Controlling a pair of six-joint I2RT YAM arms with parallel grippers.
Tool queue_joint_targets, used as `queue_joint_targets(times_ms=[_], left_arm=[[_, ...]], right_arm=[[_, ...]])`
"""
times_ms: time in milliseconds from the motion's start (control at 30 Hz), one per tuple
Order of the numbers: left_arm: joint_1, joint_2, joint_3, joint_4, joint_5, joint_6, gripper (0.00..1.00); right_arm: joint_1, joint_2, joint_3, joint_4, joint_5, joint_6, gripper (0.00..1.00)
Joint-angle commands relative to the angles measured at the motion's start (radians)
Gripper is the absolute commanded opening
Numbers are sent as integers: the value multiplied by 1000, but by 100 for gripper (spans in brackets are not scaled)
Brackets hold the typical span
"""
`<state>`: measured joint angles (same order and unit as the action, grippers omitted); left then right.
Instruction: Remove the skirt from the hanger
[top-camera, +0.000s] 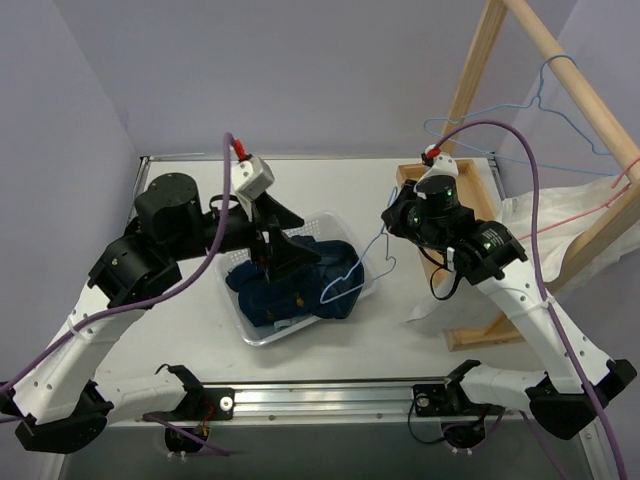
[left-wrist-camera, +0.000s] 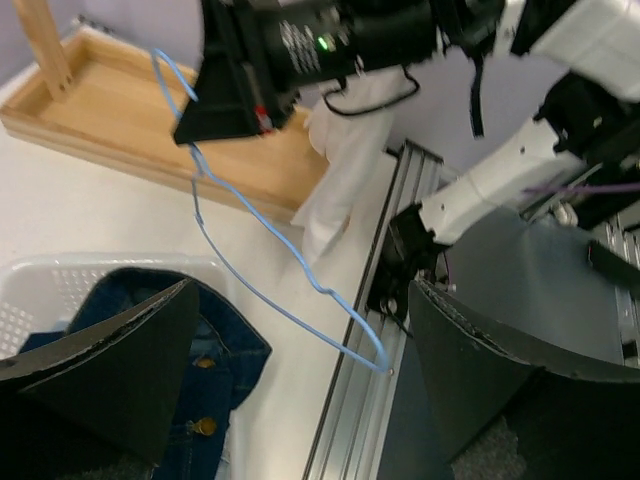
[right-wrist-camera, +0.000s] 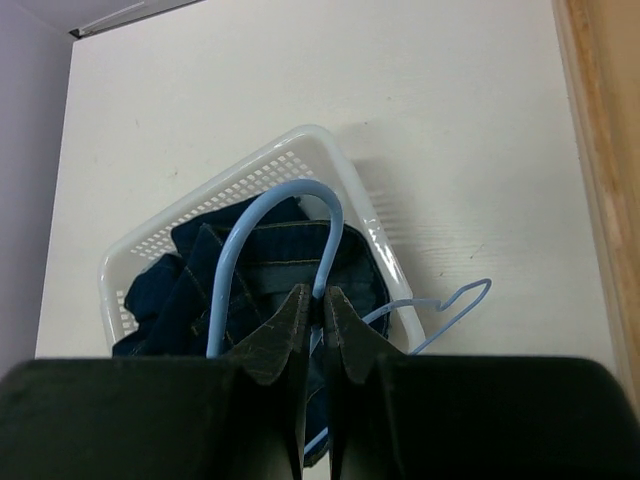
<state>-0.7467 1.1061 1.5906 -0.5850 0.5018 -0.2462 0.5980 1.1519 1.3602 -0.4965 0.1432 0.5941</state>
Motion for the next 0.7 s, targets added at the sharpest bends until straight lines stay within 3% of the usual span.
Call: queue_joint_targets(times_ms=[0,167,667], left_arm=[[-89,26,52,-156,-64,123,94],[-146,57,58,-228,-141,163,94],[-198,155,8,-184,-229,133,93]], right_arm=[[-35,40,65,7,7,-5,0],[-76,92,100,15,-43,-17,0],[-132,77,117,35,-169,-17,0]])
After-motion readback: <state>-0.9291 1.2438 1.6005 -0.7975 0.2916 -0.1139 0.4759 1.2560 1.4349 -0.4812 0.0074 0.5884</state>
